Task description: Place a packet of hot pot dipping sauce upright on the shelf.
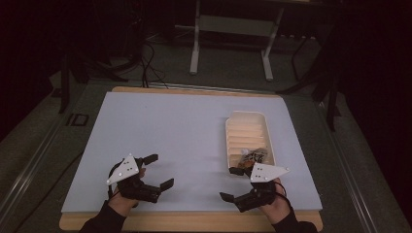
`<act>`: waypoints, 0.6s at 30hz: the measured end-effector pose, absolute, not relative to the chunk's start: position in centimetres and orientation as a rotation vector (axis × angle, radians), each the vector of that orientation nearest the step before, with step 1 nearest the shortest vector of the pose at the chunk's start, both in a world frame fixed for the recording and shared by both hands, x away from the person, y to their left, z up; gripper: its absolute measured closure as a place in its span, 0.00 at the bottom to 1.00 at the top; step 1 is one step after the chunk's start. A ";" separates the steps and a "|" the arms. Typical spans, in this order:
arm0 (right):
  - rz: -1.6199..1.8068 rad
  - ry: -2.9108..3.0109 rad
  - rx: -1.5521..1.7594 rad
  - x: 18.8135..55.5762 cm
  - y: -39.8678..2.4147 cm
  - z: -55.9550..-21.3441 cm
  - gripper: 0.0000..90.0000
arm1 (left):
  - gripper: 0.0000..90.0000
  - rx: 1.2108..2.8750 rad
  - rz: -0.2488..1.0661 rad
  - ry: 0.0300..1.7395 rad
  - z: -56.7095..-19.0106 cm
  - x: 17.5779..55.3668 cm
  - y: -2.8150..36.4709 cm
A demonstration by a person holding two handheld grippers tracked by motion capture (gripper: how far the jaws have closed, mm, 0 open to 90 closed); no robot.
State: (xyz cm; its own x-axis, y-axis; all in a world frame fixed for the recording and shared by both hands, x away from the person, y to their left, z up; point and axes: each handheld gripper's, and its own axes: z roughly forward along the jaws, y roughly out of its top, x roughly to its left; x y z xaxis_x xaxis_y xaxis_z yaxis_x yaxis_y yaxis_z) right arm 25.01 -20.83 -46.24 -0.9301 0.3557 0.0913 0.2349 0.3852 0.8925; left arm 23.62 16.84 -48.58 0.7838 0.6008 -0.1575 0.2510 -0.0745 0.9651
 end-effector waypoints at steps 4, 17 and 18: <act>1.566 2.538 0.550 24.6 -21.3 -46.7 0.16 | 0.00 1.660 0.323 0.688 -48.8 23.7 16.8; 1.580 2.565 0.517 25.1 -21.5 -47.3 0.16 | 0.00 1.659 0.317 0.695 -49.2 23.8 16.8; 1.580 2.563 0.519 25.1 -21.6 -47.2 0.16 | 0.00 1.659 0.317 0.695 -49.2 23.8 16.8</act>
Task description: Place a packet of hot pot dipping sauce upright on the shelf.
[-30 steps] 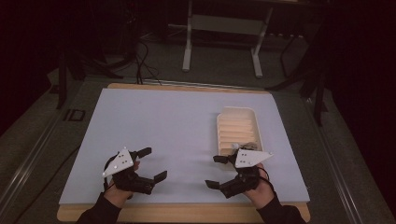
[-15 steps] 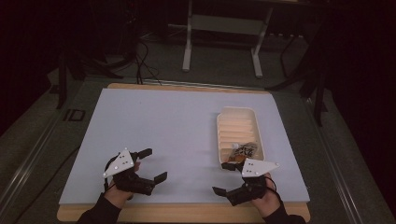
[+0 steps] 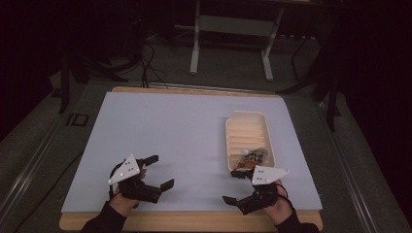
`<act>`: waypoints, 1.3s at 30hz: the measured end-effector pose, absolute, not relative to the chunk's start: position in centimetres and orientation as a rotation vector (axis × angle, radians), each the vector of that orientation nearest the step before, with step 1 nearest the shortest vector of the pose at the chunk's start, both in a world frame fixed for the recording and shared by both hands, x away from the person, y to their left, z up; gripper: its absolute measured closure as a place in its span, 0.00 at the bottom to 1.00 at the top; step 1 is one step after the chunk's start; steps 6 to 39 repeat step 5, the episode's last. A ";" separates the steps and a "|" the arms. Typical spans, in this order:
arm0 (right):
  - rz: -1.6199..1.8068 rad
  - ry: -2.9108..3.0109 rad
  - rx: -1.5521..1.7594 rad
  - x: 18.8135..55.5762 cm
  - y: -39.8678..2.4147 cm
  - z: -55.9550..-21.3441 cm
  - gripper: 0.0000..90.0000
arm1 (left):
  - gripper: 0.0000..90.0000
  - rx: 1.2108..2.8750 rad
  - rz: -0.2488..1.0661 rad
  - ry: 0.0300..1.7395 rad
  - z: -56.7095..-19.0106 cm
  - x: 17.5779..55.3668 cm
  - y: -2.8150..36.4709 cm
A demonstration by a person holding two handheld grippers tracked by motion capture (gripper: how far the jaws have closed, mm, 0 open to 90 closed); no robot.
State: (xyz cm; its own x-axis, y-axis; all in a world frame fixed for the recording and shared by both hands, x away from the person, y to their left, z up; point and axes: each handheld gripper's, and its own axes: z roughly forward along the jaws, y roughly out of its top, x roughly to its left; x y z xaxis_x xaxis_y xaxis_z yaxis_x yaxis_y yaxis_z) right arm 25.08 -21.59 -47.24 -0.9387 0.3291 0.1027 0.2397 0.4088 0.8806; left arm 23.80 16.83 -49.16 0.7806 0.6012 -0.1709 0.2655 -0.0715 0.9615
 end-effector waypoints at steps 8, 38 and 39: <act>1.577 2.550 0.517 25.2 -21.8 -47.2 0.16 | 0.00 1.661 0.316 0.695 -49.2 23.8 16.8; 1.577 2.550 0.517 25.2 -21.8 -47.2 0.16 | 0.00 1.661 0.316 0.695 -49.2 23.8 16.8; 1.577 2.550 0.517 25.2 -21.8 -47.2 0.16 | 0.00 1.661 0.316 0.695 -49.2 23.8 16.8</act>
